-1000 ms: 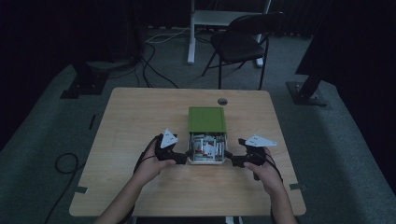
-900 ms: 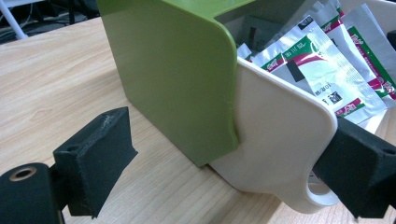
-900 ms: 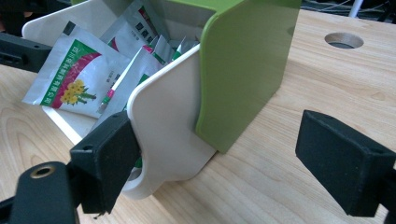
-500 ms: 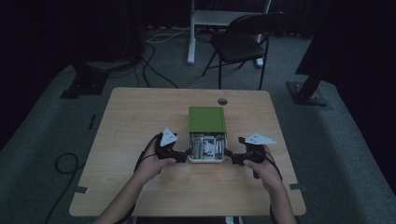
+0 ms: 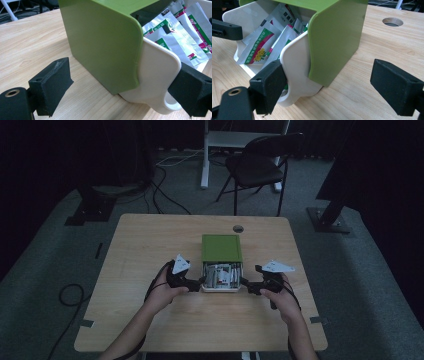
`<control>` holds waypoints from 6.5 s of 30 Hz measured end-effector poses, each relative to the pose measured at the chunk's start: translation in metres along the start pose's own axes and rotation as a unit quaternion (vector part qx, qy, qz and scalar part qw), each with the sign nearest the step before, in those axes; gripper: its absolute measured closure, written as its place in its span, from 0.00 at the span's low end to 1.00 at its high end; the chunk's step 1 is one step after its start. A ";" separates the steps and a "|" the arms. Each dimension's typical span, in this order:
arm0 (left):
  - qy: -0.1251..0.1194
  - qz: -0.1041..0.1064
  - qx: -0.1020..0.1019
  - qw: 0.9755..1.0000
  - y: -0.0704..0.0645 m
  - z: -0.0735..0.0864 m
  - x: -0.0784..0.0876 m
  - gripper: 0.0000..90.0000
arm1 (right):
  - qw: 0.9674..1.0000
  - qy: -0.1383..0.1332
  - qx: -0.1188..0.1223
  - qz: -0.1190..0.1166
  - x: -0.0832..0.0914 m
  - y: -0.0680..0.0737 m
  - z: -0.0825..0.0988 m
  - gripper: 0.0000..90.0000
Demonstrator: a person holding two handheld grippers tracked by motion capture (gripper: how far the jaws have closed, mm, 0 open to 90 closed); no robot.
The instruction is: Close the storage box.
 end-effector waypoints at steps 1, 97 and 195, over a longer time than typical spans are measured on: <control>0.000 0.000 -0.001 1.000 0.000 0.000 0.000 0.11 | 1.000 0.000 0.001 0.000 0.000 0.000 0.000 0.15; -0.003 -0.019 0.040 0.999 0.003 0.008 0.013 0.11 | 0.997 -0.026 -0.045 0.058 0.000 -0.004 0.012 0.15; 0.174 -0.228 0.188 0.940 0.056 0.144 0.121 0.11 | 0.990 0.127 0.059 0.034 0.010 0.036 0.085 0.15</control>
Point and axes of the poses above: each handheld gripper's, and its own axes: x roughly backward along the jaws, z roughly out of its underside, y roughly to its left, the point moved 1 cm from there along -x, roughly forward along the jaws, and after that the axes turned 11 degrees about -x, right-handed, at the moved point
